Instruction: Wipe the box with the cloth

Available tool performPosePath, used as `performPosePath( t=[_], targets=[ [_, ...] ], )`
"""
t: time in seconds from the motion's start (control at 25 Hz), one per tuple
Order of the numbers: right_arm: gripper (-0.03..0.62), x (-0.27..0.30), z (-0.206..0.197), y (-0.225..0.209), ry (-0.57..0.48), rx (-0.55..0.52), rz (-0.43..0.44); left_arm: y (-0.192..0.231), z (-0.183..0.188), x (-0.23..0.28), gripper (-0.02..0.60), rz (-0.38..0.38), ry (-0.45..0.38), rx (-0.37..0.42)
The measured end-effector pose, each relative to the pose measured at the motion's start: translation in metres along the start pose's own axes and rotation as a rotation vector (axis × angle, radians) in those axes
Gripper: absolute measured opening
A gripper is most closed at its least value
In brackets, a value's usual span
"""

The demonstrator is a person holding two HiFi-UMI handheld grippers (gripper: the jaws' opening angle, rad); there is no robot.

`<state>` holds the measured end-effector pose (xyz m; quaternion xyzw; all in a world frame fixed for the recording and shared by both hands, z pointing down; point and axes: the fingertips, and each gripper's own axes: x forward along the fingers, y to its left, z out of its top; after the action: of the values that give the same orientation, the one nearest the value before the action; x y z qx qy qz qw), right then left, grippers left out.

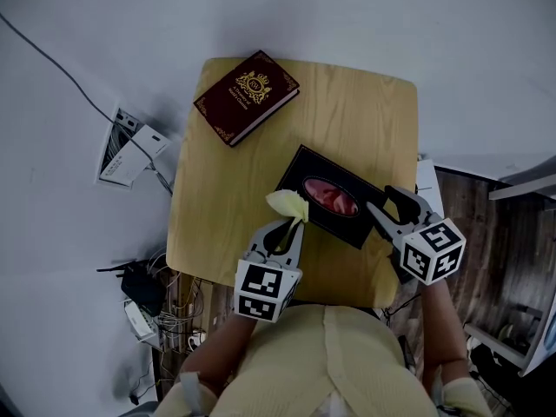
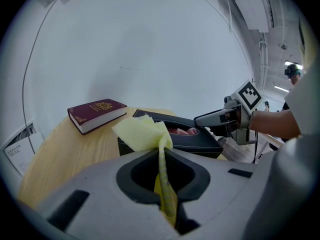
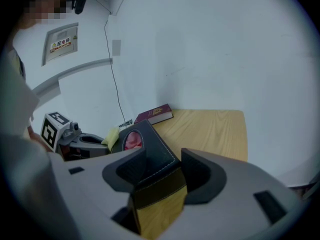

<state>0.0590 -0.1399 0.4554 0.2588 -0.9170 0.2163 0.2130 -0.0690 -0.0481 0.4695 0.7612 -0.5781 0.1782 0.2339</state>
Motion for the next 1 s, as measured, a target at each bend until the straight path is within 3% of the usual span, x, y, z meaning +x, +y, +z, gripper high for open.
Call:
performPosePath(
  t=[0.2,1.0],
  targets=[
    [0.219,-0.003,-0.002,-0.001,0.005,0.007,-0.028,0.003,0.009,0.004,0.029,0.015,-0.014,0.020],
    [0.218,-0.029,-0.031,0.015,-0.005,0.134,-0.129,0.015,0.028,0.034,0.029,-0.065,-0.003,0.139]
  ],
)
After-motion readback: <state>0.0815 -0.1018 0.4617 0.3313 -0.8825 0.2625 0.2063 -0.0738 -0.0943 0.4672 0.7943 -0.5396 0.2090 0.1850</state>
